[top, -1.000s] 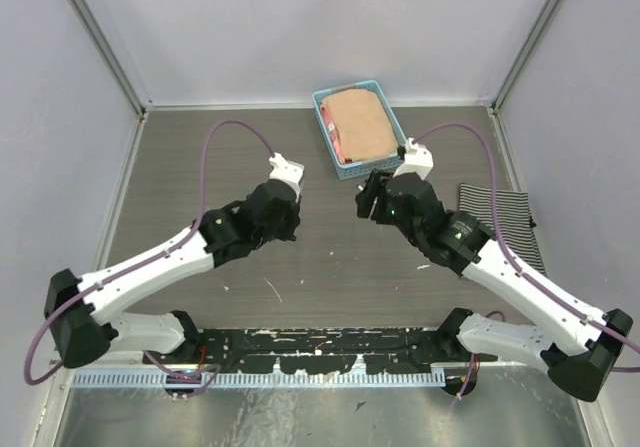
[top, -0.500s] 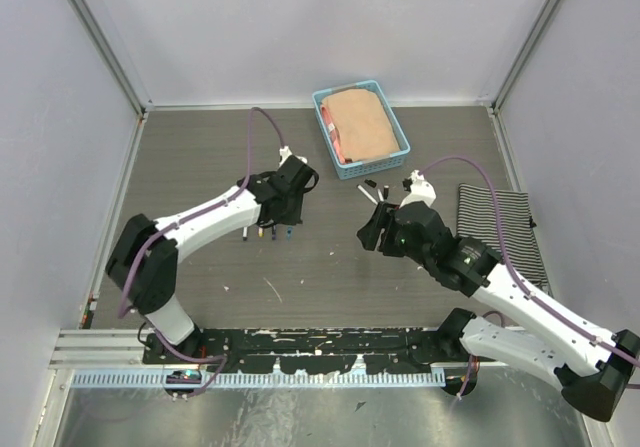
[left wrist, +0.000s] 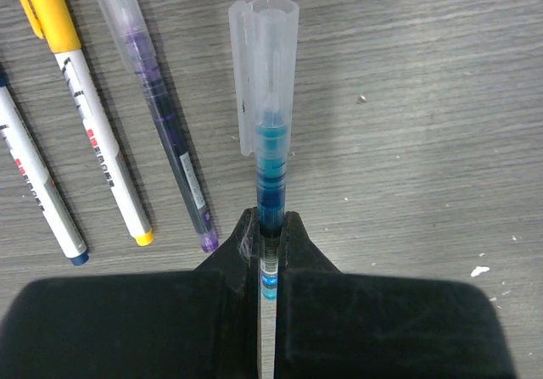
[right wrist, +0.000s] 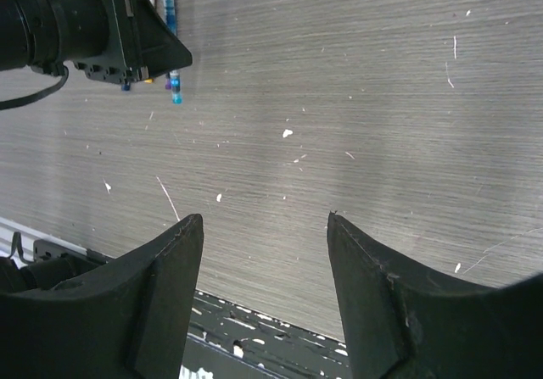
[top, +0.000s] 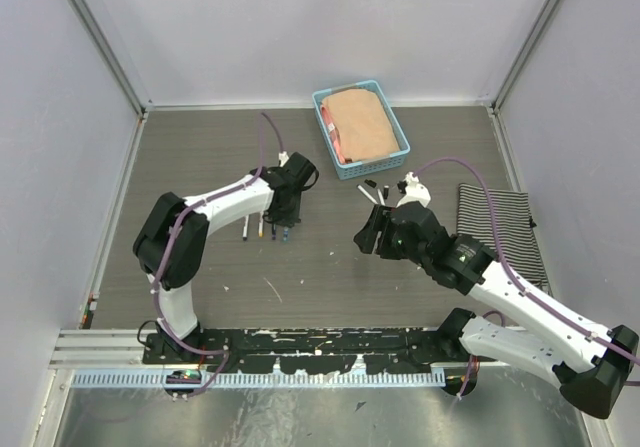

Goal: Insert the pens into the pen caps
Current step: Place the pen at the center of the board.

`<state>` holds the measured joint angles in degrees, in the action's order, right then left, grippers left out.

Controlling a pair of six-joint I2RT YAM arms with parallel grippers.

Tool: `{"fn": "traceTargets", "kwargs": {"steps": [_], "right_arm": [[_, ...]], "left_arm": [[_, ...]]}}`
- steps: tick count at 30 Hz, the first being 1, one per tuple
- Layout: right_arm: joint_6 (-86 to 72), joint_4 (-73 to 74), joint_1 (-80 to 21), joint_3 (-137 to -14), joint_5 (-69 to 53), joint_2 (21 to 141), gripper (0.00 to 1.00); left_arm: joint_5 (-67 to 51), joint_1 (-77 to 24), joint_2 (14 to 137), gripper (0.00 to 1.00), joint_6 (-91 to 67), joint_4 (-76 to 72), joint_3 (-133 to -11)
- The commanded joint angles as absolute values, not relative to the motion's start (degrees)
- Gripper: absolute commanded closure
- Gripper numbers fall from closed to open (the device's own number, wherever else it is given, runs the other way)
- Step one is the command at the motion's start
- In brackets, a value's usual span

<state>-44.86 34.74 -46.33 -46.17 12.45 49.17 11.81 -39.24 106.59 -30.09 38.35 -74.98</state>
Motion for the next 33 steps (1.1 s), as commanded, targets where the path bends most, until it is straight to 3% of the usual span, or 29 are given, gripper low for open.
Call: {"fn": "traceTargets", "kwargs": {"steps": [1,17,21,33], "right_arm": [[-44.7,32.7,-46.4,-45.9,10.3,49.0,0.34],[-44.4,34.0,-46.4,-45.1,9.9,47.9,0.34],[-43.0,35.0,-46.4,-45.5,10.7,48.0,0.34],[-35.0,38.4,-46.4,-50.6,17.4,54.5,0.33]], "left_arm": [[11.6,-37.9,107.9,0.96,-30.7,38.3,-76.6],[10.6,-35.6,111.9,0.82,-32.2,34.8,-75.0],[10.5,-35.5,112.4,0.74,-32.3,34.6,-75.1],[10.2,-35.6,106.9,0.59,-30.1,36.7,-76.7]]}}
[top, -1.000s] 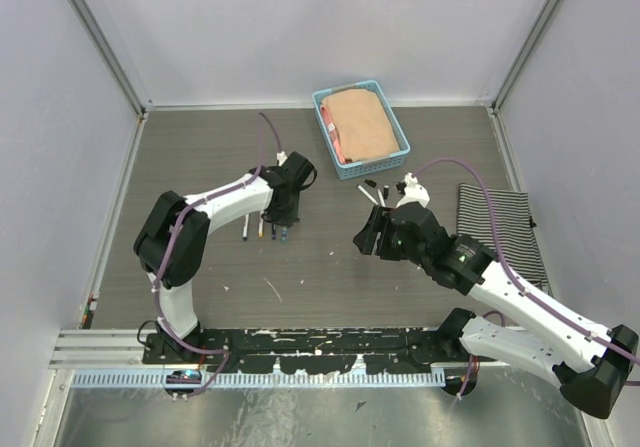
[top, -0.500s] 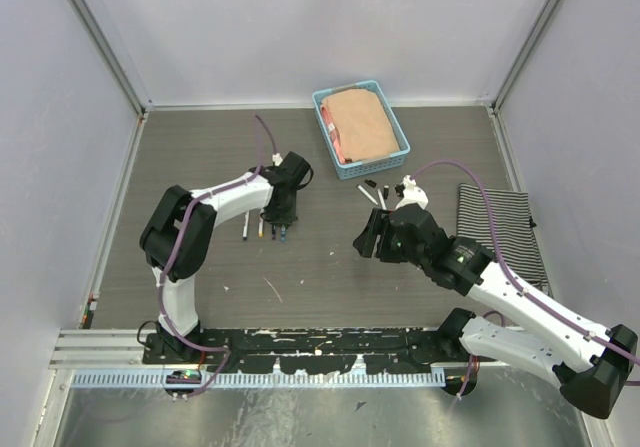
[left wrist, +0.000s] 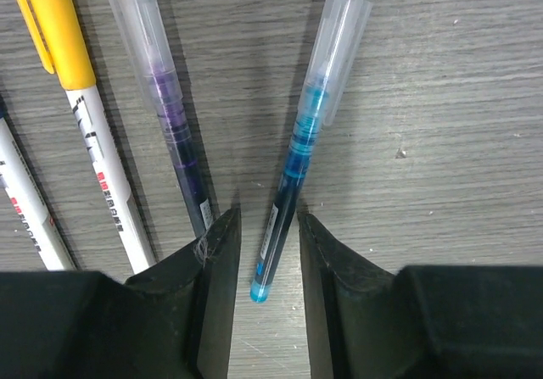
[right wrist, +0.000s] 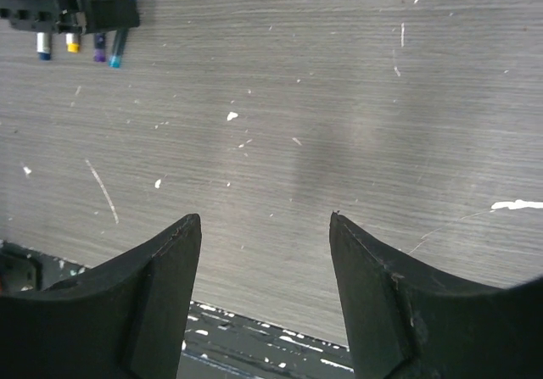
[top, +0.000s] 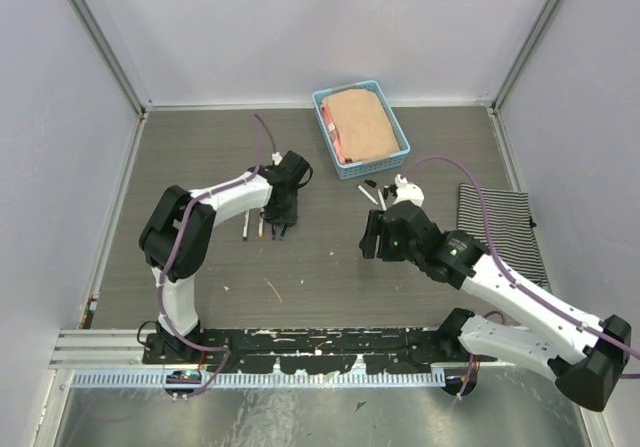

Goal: Insert the pens into the pen caps
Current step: Place the pen at the center of the board, then move the pen to the center of the board.

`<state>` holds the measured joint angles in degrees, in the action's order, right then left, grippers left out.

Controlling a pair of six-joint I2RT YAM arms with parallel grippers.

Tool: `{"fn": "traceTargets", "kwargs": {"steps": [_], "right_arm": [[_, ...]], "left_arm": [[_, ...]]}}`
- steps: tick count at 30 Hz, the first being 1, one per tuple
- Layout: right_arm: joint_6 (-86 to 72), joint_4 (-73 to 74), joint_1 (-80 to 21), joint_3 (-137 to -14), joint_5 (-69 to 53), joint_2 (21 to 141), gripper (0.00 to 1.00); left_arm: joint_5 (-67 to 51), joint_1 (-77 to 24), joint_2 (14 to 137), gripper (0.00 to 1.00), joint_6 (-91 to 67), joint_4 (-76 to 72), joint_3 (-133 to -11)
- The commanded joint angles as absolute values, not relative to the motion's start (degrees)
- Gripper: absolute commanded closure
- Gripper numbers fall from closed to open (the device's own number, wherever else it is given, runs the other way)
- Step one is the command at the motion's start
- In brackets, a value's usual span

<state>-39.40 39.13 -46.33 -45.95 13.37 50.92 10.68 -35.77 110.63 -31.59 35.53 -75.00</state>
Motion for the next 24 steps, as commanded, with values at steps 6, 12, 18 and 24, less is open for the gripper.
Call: {"fn": "traceTargets", "kwargs": {"steps": [6,12,18,24], "right_arm": [[-28.1,37.2,-45.0,-57.1,20.5,67.8,0.35],[-22.4,32.7,-39.2,-61.5,17.2,78.5,0.38],[-21.2,28.6,-29.3,-61.7,12.0,85.1,0.43],[-16.7,24.1,-27.0,-64.5,7.8,91.5,0.45]], "left_arm": [[11.1,-37.4,98.4,0.52,-27.6,39.2,-77.2],[5.9,-38.3,87.9,0.52,-24.6,38.8,-74.1],[5.6,-38.3,78.1,0.5,-21.6,41.6,-71.5],[4.7,-38.3,73.3,0.48,-18.6,44.4,-70.6]]}}
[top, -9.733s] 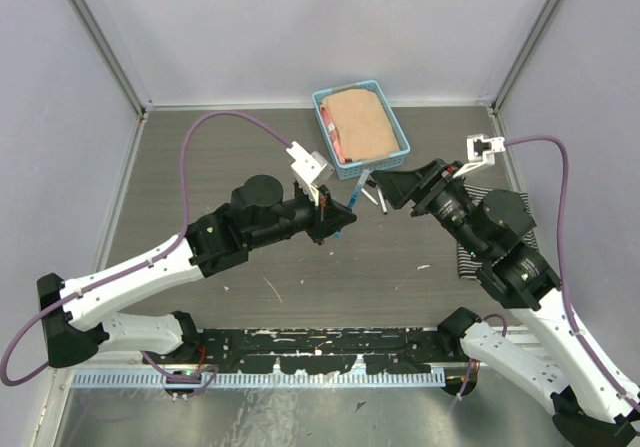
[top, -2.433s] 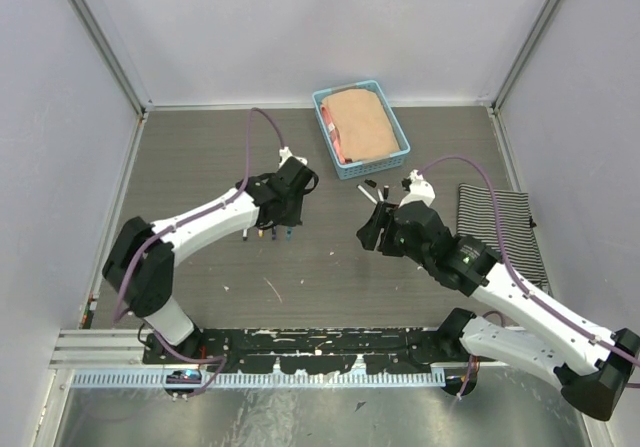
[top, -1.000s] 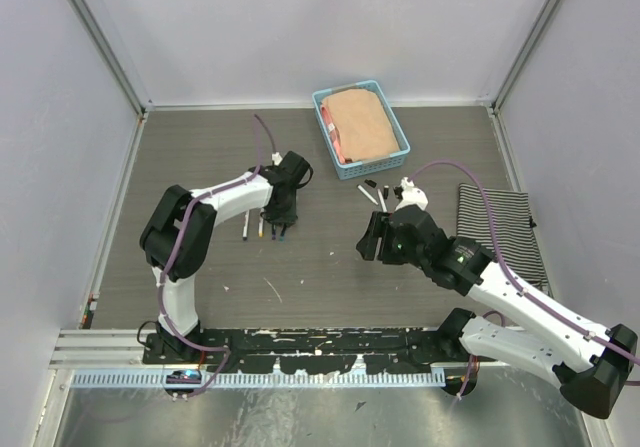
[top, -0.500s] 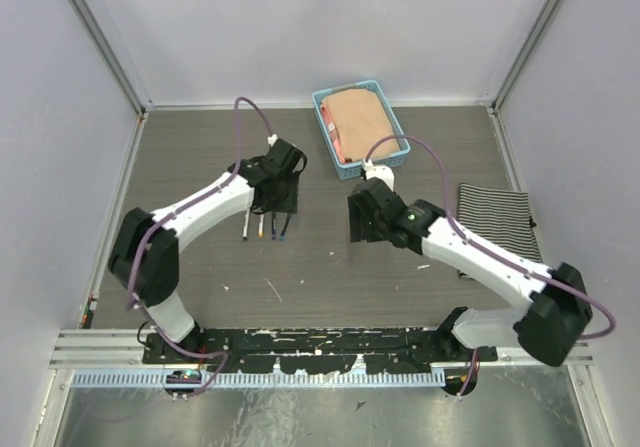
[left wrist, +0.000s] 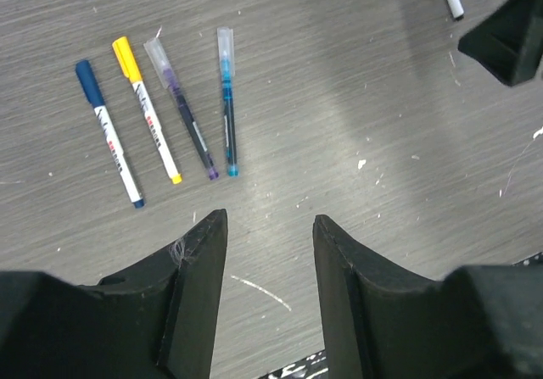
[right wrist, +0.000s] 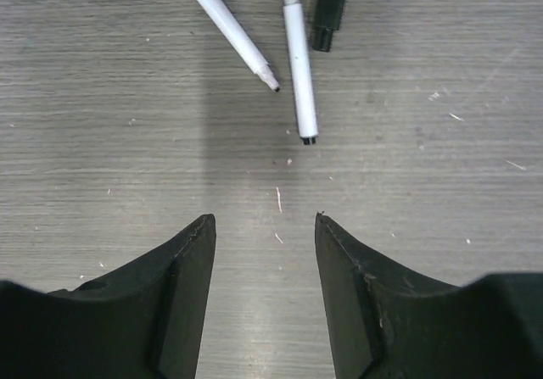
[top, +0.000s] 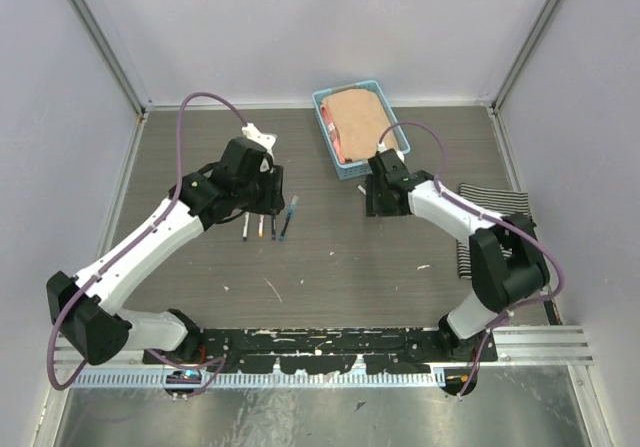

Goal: Insert the pens into the pen caps
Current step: Move the pen to the center of the board.

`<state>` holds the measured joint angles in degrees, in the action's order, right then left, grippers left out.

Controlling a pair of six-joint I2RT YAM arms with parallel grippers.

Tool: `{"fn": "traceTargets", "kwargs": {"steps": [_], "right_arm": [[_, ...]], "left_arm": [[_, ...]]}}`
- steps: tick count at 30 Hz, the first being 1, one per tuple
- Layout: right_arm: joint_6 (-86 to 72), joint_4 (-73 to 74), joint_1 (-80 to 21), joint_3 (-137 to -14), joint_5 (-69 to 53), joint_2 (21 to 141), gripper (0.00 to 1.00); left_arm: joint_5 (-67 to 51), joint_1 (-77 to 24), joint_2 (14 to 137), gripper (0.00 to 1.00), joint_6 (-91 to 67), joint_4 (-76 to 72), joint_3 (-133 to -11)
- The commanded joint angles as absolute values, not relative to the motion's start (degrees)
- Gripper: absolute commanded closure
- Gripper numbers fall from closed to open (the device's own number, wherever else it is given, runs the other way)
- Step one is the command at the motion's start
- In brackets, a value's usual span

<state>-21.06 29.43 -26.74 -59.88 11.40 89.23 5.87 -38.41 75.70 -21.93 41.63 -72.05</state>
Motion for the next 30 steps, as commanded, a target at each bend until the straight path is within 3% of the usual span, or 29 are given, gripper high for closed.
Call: {"fn": "traceTargets", "kwargs": {"steps": [1,11,30], "right_arm": [[-15.9,23.4,-27.0,-65.4,7.8,92.4,0.45],[-3.4,18.3,-25.3,-71.2,5.6,102.7,0.46],[1.1,17.9,-23.9,-75.1,3.9,110.2,0.56]], "left_arm": [[4.9,-38.3,73.2,0.48,-18.4,44.5,-70.4],[7.0,-38.2,70.5,0.48,-16.8,45.8,-69.7],[9.3,-38.1,70.6,0.47,-15.4,46.3,-69.5]]}}
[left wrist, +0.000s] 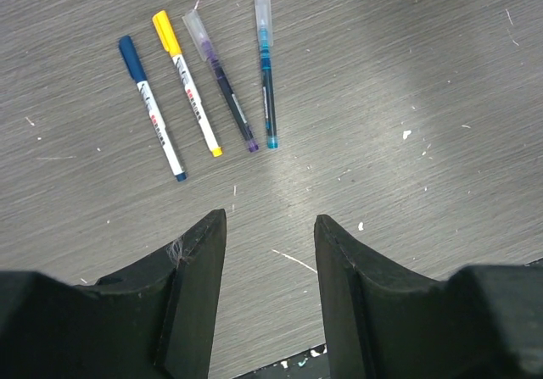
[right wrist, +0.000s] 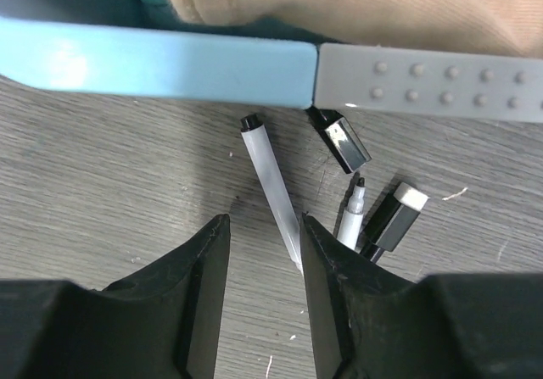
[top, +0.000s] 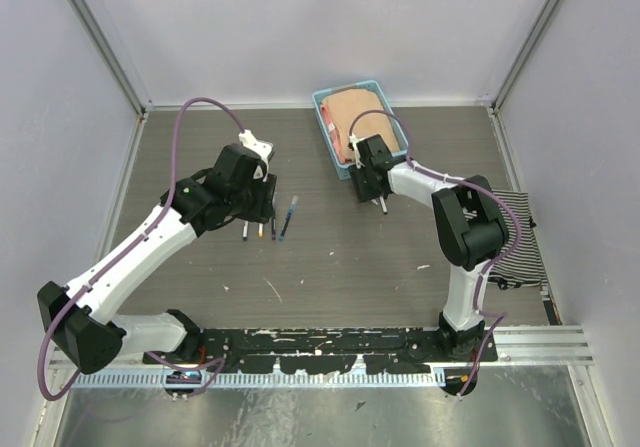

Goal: Insert the pens into the pen caps
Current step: Move the pen to the center of the board.

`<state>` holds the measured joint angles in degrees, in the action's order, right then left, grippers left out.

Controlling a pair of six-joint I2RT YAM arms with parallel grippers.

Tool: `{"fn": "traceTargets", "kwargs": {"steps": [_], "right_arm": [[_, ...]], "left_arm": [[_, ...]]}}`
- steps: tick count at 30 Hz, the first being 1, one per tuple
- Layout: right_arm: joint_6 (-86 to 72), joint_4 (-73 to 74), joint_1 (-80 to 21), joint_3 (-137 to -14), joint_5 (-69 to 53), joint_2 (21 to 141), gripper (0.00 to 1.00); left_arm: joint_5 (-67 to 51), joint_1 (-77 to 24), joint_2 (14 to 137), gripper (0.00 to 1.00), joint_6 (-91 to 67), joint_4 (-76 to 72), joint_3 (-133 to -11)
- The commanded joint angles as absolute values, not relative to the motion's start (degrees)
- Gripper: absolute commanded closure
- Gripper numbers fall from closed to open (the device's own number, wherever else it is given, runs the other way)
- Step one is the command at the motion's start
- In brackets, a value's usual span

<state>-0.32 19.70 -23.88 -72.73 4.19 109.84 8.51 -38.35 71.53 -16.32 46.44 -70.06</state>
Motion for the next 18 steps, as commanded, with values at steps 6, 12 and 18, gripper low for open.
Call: {"fn": "traceTargets", "kwargs": {"steps": [6,12,18], "right_arm": [[1.1,18.7,-23.9,-75.7,2.9,111.5,0.63],[1.1,20.2,-23.9,-76.1,1.6,111.9,0.79],[-1.0,19.8,-24.7,-72.9,-0.9,107.9,0.89]], "left_arm": [[10.0,-38.1,70.8,0.47,-15.2,46.5,-69.4],[10.1,-38.1,70.6,0.48,-15.2,46.5,-69.4],[10.0,-38.1,69.6,0.48,-15.6,46.7,-69.6]]}}
